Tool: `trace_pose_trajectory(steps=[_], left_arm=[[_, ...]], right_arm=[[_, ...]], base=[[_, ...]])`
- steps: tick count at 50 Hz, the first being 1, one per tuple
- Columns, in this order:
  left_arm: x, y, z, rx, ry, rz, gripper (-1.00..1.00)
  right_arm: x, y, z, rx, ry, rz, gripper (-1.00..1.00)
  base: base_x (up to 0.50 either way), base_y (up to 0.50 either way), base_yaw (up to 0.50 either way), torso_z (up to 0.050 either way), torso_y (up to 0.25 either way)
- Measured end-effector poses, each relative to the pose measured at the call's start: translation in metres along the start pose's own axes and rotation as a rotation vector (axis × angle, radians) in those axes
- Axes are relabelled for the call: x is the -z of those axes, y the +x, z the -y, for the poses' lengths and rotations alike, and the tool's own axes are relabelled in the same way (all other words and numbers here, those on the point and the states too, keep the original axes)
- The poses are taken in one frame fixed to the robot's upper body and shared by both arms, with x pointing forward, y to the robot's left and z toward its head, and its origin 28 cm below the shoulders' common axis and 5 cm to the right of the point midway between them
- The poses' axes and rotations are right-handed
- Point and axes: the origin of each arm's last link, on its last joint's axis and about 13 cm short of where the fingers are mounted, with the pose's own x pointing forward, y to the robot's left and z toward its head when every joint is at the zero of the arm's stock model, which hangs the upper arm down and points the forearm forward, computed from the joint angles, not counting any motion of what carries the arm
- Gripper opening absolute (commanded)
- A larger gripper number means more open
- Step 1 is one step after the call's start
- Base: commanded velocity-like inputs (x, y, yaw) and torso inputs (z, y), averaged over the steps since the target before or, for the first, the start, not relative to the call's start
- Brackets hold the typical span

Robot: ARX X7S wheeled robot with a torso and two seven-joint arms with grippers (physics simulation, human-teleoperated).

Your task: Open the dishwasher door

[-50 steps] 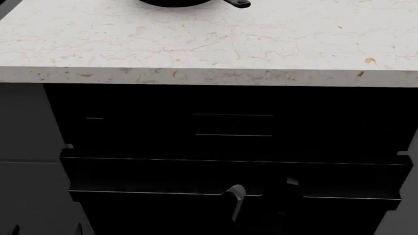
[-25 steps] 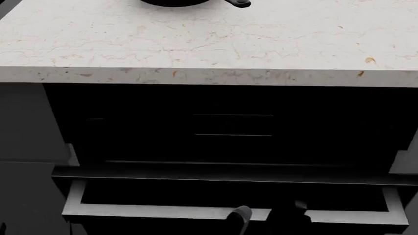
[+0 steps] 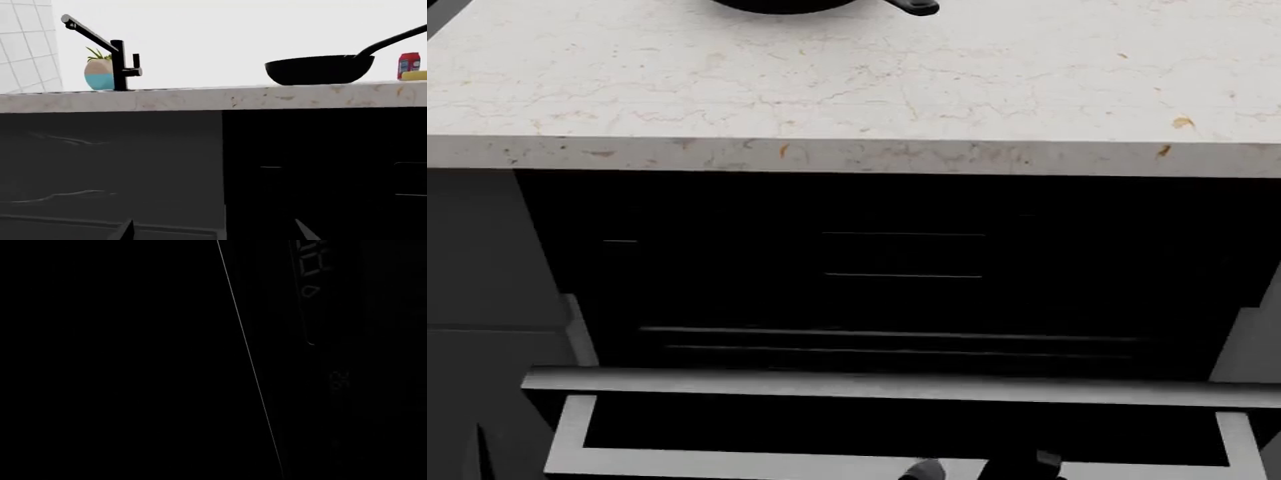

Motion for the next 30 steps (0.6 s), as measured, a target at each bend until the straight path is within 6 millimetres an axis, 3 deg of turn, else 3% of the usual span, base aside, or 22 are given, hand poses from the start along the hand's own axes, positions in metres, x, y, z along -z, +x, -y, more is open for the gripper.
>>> trace_pose_trajectory(steps=[30], left_arm=[[-0.029, -0.006, -0.014, -0.063, 0.02, 0.086, 1.0]], right_arm=[[0.009, -0.037, -0.017, -0.019, -0.04, 0.003, -1.0]], base=[[0.0, 0.0, 0.0, 0.001, 0.002]])
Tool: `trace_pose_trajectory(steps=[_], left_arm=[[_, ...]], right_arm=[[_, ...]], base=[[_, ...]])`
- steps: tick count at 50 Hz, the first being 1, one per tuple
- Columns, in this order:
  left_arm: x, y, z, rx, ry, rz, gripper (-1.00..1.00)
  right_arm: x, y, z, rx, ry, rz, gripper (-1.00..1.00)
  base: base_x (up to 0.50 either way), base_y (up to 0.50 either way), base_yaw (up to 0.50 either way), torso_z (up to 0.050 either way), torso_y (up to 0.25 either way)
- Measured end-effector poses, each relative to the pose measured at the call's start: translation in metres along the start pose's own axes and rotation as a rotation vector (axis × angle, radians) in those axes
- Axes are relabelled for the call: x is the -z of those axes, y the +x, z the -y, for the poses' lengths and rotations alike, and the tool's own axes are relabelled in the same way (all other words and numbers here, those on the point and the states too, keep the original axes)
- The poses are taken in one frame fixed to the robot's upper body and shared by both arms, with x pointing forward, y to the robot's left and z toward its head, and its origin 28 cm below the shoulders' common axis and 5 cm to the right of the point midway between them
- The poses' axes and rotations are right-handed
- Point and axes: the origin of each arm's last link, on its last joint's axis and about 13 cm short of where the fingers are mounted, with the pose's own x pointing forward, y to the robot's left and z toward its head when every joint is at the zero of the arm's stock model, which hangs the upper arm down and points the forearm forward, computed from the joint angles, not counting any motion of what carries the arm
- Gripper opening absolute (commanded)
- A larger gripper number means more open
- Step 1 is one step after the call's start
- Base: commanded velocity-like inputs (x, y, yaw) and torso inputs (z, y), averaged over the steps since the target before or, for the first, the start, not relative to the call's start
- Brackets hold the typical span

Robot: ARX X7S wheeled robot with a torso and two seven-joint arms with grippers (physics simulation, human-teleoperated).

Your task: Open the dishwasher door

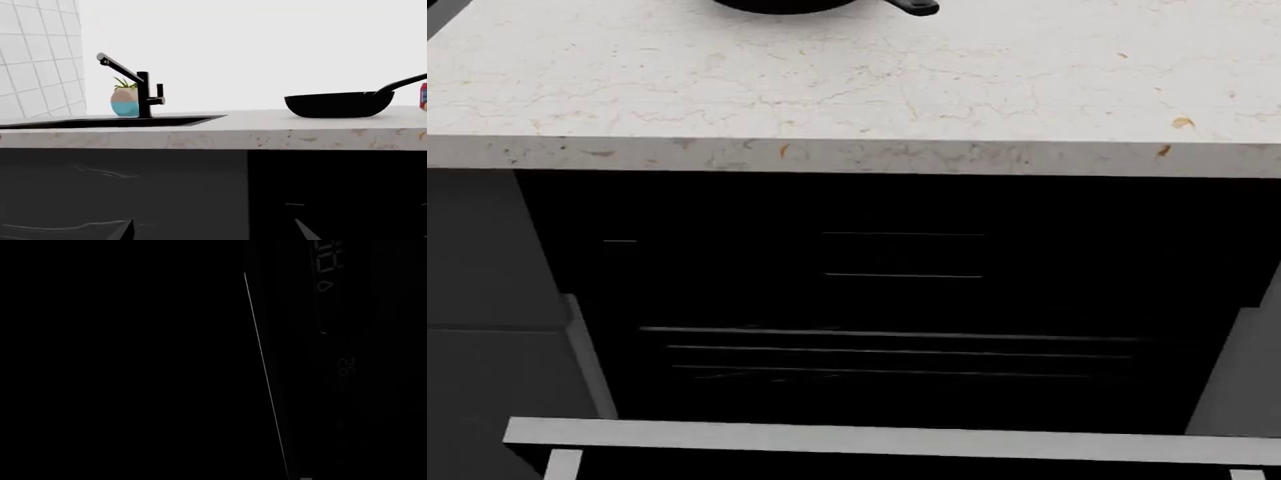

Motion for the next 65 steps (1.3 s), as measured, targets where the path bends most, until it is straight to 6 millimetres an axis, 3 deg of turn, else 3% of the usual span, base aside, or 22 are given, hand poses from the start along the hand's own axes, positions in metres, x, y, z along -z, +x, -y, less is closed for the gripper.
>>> trace_pose_trajectory(steps=[31, 65], left_arm=[[-0.009, -0.003, -0.002, -0.012, 0.003, 0.024, 1.0], [-0.021, -0.006, -0.006, -0.024, 0.0, 0.058, 1.0]], right_arm=[[0.012, -0.043, -0.037, 0.004, -0.065, 0.014, -1.0], [0.036, -0.077, -0.096, 0.12, -0.269, 0.057, -1.0]], base=[[0.0, 0.0, 0.0, 0.001, 0.001], [0.0, 0.0, 0.0, -0.001, 0.0]])
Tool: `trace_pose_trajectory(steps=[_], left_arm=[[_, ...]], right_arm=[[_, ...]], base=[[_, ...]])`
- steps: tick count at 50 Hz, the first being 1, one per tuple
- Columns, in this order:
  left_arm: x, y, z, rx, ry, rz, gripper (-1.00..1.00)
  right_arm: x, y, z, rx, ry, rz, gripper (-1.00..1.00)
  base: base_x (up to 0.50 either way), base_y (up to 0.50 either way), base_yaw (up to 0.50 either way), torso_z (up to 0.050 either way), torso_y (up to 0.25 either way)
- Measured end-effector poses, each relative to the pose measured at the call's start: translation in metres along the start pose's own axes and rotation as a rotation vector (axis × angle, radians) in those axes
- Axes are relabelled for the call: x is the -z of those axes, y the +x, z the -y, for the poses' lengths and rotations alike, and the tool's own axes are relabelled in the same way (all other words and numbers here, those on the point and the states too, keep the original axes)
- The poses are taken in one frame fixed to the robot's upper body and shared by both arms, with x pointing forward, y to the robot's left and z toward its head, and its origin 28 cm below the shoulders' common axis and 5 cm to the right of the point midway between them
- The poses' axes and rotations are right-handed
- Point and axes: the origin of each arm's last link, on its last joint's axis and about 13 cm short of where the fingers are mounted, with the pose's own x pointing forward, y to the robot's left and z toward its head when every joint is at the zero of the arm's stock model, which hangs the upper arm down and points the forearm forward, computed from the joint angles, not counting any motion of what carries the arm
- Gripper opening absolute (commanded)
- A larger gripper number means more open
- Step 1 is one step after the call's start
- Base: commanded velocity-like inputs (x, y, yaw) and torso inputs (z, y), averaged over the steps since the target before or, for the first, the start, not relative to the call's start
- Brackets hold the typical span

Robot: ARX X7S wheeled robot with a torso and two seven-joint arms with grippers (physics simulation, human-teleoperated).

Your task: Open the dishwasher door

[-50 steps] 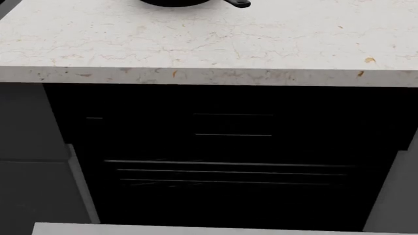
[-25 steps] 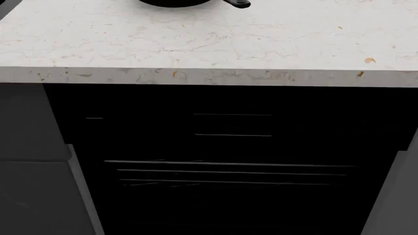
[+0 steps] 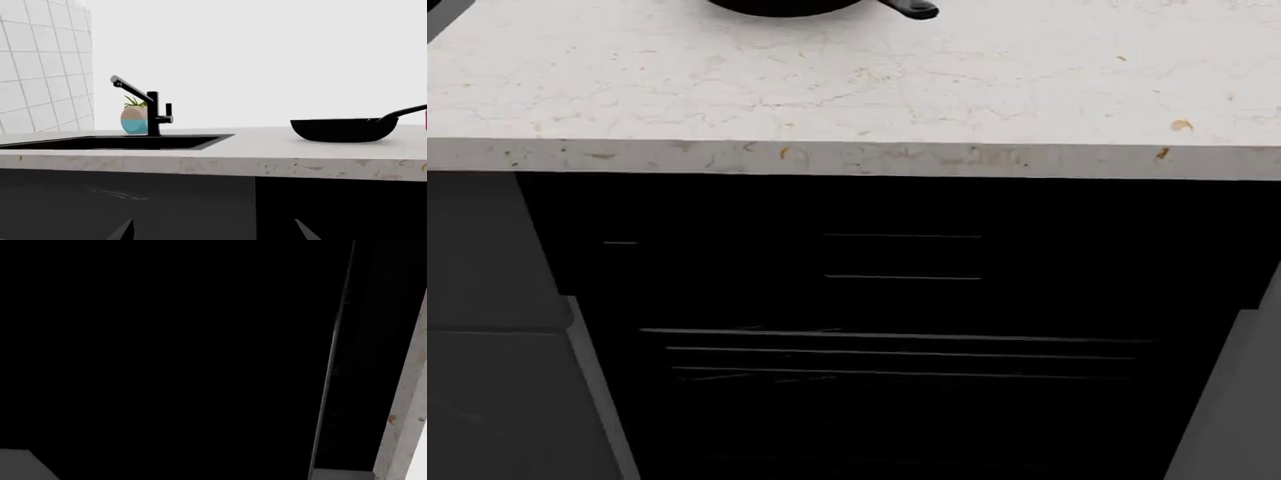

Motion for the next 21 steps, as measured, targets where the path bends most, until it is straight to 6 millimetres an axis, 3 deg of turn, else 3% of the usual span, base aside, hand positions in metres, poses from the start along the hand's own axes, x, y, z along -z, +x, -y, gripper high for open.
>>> trace_pose_trajectory(steps=[5, 21], left_arm=[[-0.002, 0.0, -0.001, -0.002, -0.001, 0.005, 1.0], [-0.004, 0.0, -0.001, -0.006, -0.002, 0.016, 1.0]], right_arm=[[0.001, -0.009, -0.011, 0.018, -0.023, 0.005, -1.0], [0.002, -0.004, -0.03, 0.138, -0.058, 0.004, -1.0]], base=[[0.01, 0.0, 0.0, -0.002, 0.0], [0.0, 0.0, 0.0, -0.004, 0.0]])
